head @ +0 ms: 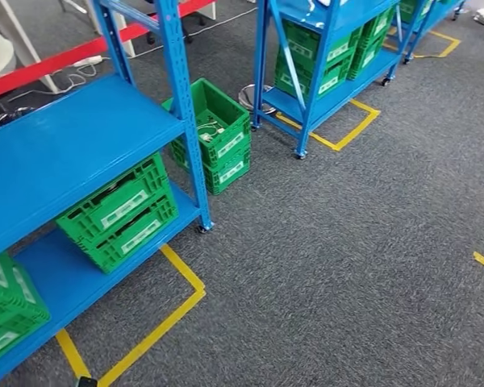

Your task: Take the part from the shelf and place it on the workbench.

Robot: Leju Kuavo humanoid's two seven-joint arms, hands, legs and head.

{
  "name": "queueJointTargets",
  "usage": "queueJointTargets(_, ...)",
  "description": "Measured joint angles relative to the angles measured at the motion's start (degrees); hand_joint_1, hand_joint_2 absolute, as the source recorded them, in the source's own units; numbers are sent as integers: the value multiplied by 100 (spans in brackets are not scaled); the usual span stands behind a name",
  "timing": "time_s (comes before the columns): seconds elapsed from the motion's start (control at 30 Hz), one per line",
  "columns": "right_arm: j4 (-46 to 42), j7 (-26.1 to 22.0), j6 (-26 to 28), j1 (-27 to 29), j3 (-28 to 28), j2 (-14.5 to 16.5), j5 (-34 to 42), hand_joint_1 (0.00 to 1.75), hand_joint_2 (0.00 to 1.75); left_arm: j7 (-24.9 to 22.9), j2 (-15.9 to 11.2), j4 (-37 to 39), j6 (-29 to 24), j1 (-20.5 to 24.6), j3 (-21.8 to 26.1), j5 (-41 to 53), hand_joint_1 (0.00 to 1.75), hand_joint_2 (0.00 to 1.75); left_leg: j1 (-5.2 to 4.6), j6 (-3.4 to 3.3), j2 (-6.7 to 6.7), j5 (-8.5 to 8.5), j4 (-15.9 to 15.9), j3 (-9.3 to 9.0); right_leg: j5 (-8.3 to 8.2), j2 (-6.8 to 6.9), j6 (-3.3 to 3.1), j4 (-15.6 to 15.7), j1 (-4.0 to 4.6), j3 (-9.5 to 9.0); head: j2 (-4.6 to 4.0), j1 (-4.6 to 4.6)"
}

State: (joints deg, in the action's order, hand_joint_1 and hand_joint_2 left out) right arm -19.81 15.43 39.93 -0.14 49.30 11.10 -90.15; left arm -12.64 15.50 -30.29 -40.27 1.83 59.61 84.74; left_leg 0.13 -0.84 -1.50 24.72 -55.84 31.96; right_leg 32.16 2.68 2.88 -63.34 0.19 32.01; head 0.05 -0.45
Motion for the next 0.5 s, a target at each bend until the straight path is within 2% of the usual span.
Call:
queueJointTargets(0.03, 2, -4, 0, 8, -1, 0, -1, 0, 0, -5, -1, 6, 0, 9, 2, 0, 0, 0, 4, -19, 75, -9, -1, 13, 194, -140, 18, -401, -13, 185, 0, 17)
queueJointTargets(0.07, 4, -10, 0, 16, -1, 0, -1, 0, 0, -7, 2, 14, 1, 14, 3, 0, 0, 0, 5, -28, 155, -16, -2, 26, 342, -206, 31, -783, -24, 372, -1, 24)
queueJointTargets(0.1, 7, -16, 0, 20, -1, 0, 0, 0, 0, -9, 2, 22, 1, 13, 4, 0, 0, 0, 6, -28, 240, -22, -3, 32, 395, -234, 40, -1027, -31, 500, -1, 26)
queueJointTargets(0.13, 9, -23, 0, 20, -1, 0, 0, 0, 0, -13, 0, 30, 1, 10, 5, 0, 0, 0, 9, -21, 324, -27, -5, 33, 331, -245, 46, -1052, -39, 529, -1, 27)
queueJointTargets(0.17, 10, -28, 0, 19, -1, 0, 1, 0, 0, -17, -2, 36, 1, 8, 8, 0, 0, 0, 15, -10, 410, -32, -7, 30, 164, -262, 49, -848, -51, 449, -1, 26)
queueJointTargets(0.2, 11, -32, 0, 18, -1, 0, 0, 0, 0, -20, -4, 40, 1, 8, 10, 0, 0, 0, 26, 8, 494, -37, -12, 28, -66, -324, 55, -465, -70, 275, -1, 26)
queueJointTargets(0.27, 16, -36, 0, 14, -2, 1, -1, 0, 0, -21, -10, 45, 1, 15, 12, 0, 0, 0, 33, 71, 645, -50, -35, 49, -340, -596, 63, 273, -115, -58, -1, 27)
queueJointTargets(0.3, 21, -38, 0, 12, -3, 1, -2, 0, 0, -21, -15, 46, 1, 18, 12, 0, 0, 0, 37, 111, 707, -62, -42, 73, -379, -700, 51, 473, -126, -151, -1, 31)
queueJointTargets(0.33, 25, -40, 0, 7, -4, 1, -2, 0, 0, -21, -21, 46, 1, 14, 12, 0, 0, 0, 42, 154, 765, -81, -42, 100, -359, -750, 24, 533, -121, -183, -1, 31)
queueJointTargets(0.37, 28, -41, 0, 0, -5, 1, -2, 0, 0, -21, -27, 48, 1, 5, 13, 0, 0, 0, 54, 197, 822, -104, -37, 124, -370, -707, -18, 540, -109, -189, -1, 32)
queueJointTargets(0.4, 29, -40, 0, -5, -5, 0, -2, 0, 0, -21, -37, 49, 0, -8, 15, 0, 0, 0, 68, 232, 831, -116, -34, 142, -388, -641, -64, 542, -104, -197, -1, 34)
queueJointTargets(0.43, 29, -38, 1, -9, -4, 0, -1, 0, 0, -21, -44, 50, 0, -17, 17, 0, 0, 0, 66, 261, 753, -84, -78, 172, -409, -580, -110, 551, -102, -200, -1, 21)
queueJointTargets(0.47, 29, -37, 1, -9, -4, 0, -1, 0, 0, -21, -51, 50, 0, -15, 21, 0, 0, 0, 59, 283, 622, 18, -222, 242, -427, -506, -151, 566, -103, -198, -1, 0)
queueJointTargets(0.5, 30, -37, 1, -1, -3, 0, -2, 0, 0, -21, -56, 51, 0, -4, 23, 0, 0, 0, 50, 298, 461, 190, -493, 365, -438, -424, -183, 578, -101, -194, -1, -23)
